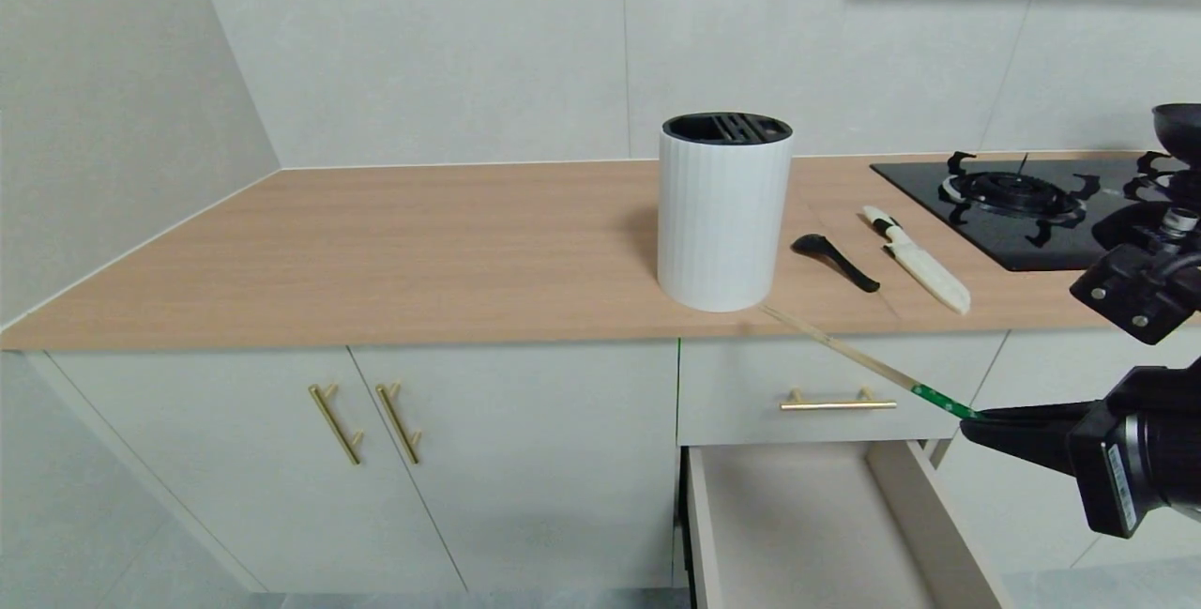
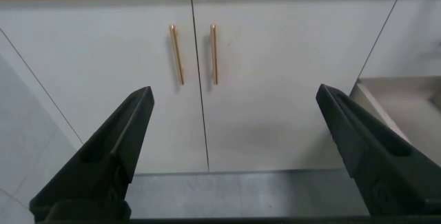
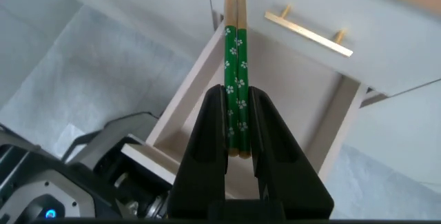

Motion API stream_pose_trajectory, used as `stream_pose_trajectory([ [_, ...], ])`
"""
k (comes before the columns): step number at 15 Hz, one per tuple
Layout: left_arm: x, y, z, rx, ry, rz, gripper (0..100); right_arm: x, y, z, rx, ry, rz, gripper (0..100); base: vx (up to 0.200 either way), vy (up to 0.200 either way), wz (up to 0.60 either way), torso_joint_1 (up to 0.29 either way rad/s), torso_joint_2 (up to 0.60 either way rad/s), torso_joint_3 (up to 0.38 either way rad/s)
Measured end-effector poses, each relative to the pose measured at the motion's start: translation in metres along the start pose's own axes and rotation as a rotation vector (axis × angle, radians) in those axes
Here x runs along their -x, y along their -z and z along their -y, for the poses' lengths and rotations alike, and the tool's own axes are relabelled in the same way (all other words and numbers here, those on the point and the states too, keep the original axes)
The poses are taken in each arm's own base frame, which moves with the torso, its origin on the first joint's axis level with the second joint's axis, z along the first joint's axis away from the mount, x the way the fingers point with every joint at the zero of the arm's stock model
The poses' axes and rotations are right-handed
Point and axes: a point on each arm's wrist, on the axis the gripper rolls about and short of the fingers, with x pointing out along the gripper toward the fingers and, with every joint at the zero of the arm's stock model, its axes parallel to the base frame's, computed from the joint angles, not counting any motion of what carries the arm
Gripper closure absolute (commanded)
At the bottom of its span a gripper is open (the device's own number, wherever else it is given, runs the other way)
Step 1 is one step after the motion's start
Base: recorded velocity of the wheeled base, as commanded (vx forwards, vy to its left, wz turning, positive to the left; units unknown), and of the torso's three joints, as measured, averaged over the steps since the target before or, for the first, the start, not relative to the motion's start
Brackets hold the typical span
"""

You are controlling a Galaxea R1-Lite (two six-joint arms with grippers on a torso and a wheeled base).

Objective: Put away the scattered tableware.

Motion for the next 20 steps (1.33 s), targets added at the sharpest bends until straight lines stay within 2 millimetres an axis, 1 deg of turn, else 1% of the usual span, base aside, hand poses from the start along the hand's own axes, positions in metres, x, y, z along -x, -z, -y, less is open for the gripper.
stream_pose_trajectory([
  [9, 0.0, 0.0, 0.0, 0.0, 0.0, 0.0, 0, -0.006, 0.005, -0.006, 0.02, -0.032, -0.033, 100, 0.0, 0.0, 0.0, -0.172, 0.47, 0.29],
  [14, 0.0, 0.0, 0.0, 0.0, 0.0, 0.0, 0, -0.012, 0.008, -0.006, 0.019, -0.034, -0.059, 100, 0.0, 0.0, 0.0, -0.118, 0.44, 0.332],
  [16, 0.0, 0.0, 0.0, 0.0, 0.0, 0.0, 0, -0.015, 0.008, -0.006, 0.02, -0.033, -0.068, 100, 0.0, 0.0, 0.0, -0.039, 0.22, 0.181],
  [20, 0.0, 0.0, 0.0, 0.0, 0.0, 0.0, 0, -0.019, 0.01, -0.006, 0.036, -0.035, -0.088, 100, 0.0, 0.0, 0.0, -0.015, 0.04, 0.035],
])
